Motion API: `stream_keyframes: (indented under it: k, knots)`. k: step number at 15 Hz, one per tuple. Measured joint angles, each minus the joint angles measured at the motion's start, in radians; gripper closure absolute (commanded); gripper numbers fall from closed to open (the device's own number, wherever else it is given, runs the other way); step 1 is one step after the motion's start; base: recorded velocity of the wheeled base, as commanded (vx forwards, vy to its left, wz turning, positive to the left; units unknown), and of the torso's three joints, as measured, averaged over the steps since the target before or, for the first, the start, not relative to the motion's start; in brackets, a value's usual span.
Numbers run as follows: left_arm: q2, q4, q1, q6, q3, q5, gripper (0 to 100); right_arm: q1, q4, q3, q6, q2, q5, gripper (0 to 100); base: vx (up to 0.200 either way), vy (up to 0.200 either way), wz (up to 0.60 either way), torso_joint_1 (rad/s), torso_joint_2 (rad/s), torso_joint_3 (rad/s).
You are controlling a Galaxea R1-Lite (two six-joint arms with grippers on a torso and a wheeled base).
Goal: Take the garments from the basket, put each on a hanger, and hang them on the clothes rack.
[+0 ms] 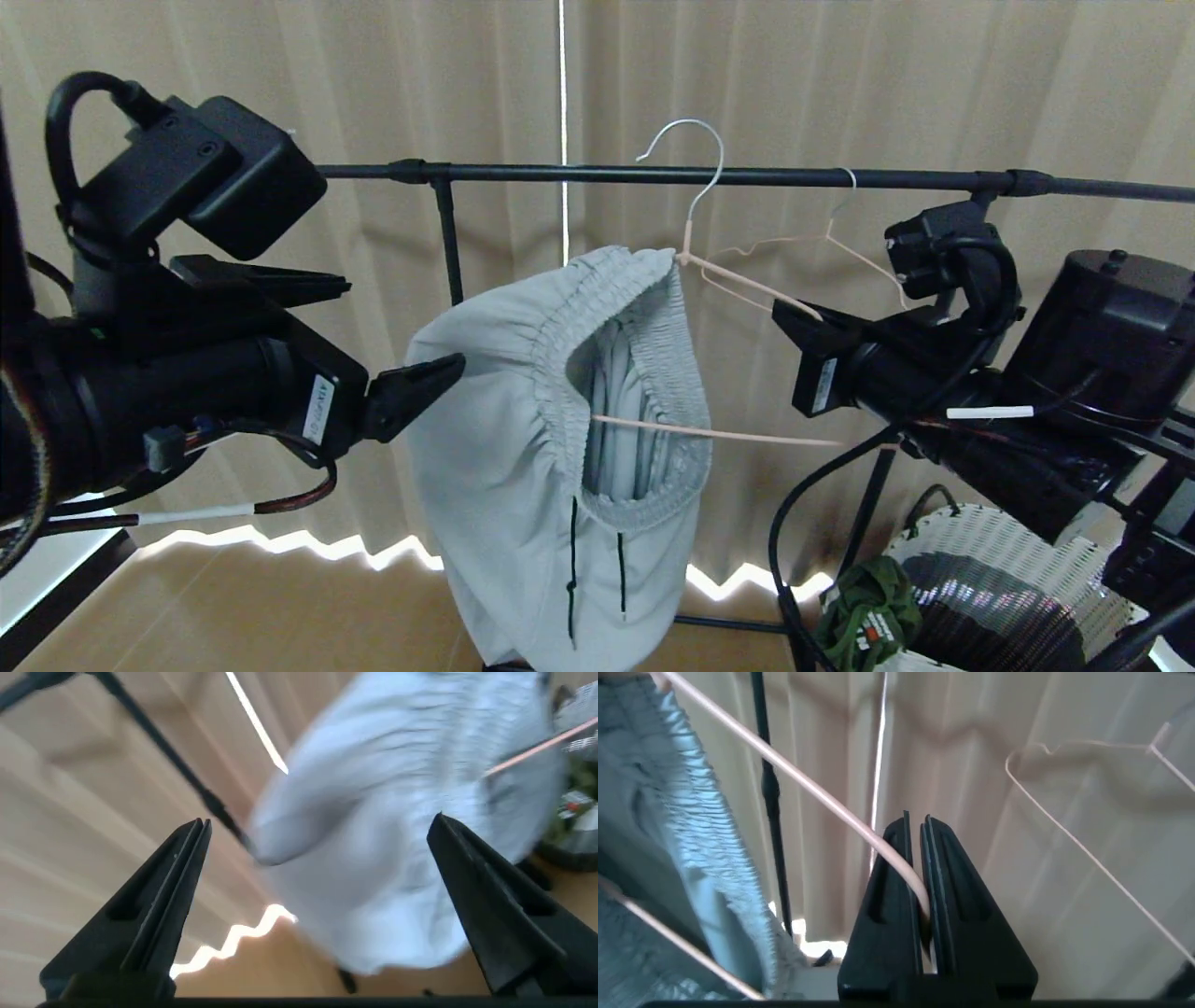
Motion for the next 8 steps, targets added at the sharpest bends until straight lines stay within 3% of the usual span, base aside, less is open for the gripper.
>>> stream_keyframes:
  k: [2,5,8]
  knots:
    - [-0.012,-0.001,0.035,0.016,0.001,-0.046,0,-0.021,0.011,0.027,0.003,-0.032,0.045,100,0.000,0.000,0.00,0.000,0.00,0.000]
    - [-0.019,-0.009,0.061,0.034,0.004,-0.072,0,-0.037,0.013,0.045,0.006,-0.051,0.052,100,0.000,0.000,0.00,0.000,0.00,0.000]
    - [-0.017,-0.129,0.065,0.056,0.044,-0.076,0,-0.039,0.013,0.047,0.008,-0.057,0.056,100,0.000,0.000,0.00,0.000,0.00,0.000]
